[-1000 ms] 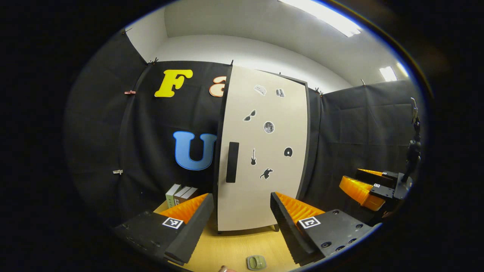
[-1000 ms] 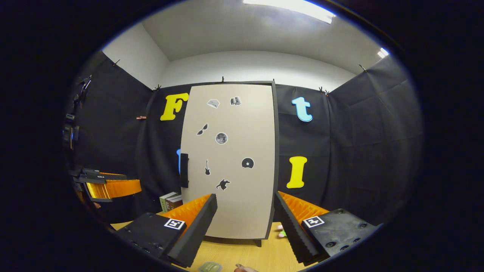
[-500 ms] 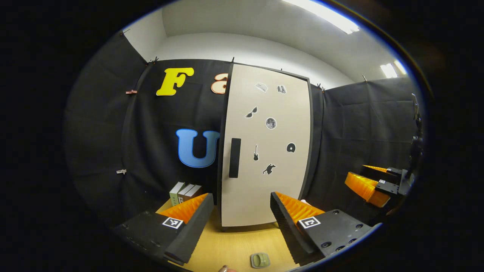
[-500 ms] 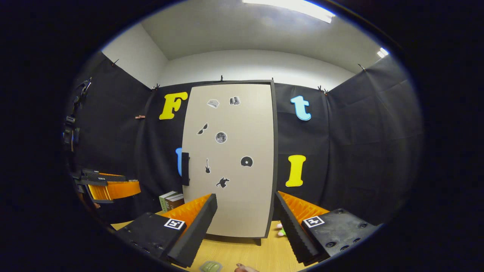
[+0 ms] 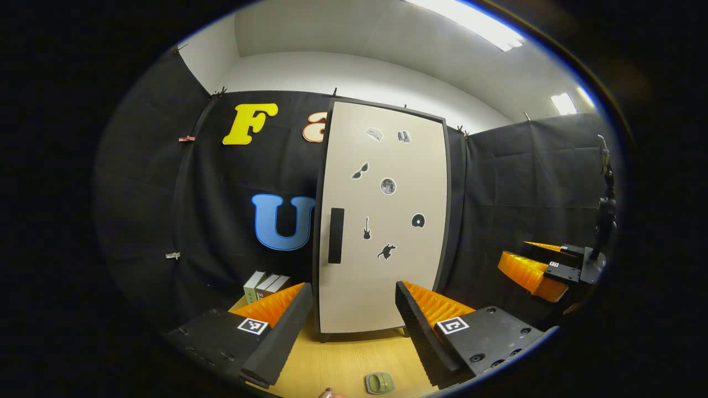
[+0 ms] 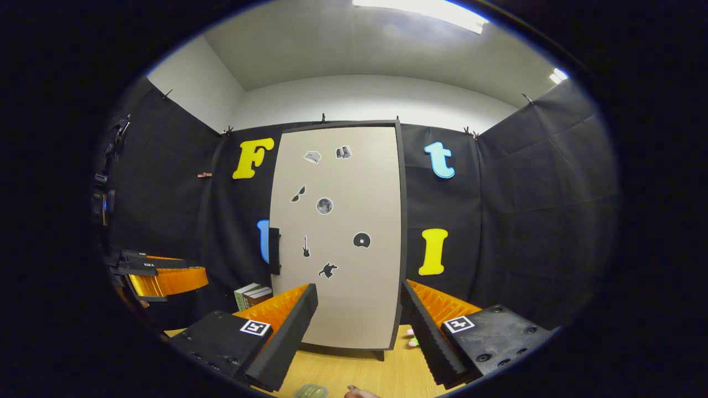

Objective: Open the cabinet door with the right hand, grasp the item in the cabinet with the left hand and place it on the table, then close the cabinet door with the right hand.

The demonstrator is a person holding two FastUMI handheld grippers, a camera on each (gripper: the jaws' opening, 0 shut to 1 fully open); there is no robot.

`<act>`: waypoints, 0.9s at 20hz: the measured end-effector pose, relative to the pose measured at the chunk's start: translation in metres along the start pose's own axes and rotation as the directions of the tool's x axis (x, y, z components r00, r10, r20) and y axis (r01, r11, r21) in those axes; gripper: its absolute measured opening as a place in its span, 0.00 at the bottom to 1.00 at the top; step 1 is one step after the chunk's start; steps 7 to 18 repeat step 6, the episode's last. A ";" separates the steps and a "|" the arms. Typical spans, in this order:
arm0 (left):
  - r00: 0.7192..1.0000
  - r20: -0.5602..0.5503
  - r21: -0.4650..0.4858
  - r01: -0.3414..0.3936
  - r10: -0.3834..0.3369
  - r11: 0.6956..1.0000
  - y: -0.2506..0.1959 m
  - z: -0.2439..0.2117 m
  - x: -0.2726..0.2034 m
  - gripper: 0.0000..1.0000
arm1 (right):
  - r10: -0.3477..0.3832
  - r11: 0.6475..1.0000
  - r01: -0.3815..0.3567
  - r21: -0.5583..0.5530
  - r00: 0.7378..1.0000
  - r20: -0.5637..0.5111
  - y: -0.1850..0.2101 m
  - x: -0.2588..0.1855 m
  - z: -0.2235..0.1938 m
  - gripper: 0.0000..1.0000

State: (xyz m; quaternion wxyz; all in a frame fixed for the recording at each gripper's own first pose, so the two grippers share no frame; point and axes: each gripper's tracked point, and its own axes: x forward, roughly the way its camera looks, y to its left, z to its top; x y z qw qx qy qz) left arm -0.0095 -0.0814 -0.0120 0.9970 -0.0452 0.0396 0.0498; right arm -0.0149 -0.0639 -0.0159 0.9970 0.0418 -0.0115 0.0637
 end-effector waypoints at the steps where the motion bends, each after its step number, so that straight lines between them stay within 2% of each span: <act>1: 1.000 -0.001 -0.002 0.001 -0.001 1.000 0.000 -0.001 0.000 0.95 | 0.004 1.000 -0.004 0.000 1.000 -0.002 0.002 0.000 -0.001 0.97; 4: 1.000 0.001 0.001 0.002 -0.002 1.000 0.000 0.000 -0.002 0.95 | 0.028 1.000 -0.028 0.012 1.000 -0.013 0.009 0.000 -0.003 0.97; 18: 1.000 0.006 0.000 0.007 -0.007 1.000 -0.001 0.000 -0.002 0.95 | 0.026 1.000 -0.026 0.003 1.000 -0.014 0.008 0.000 -0.004 0.97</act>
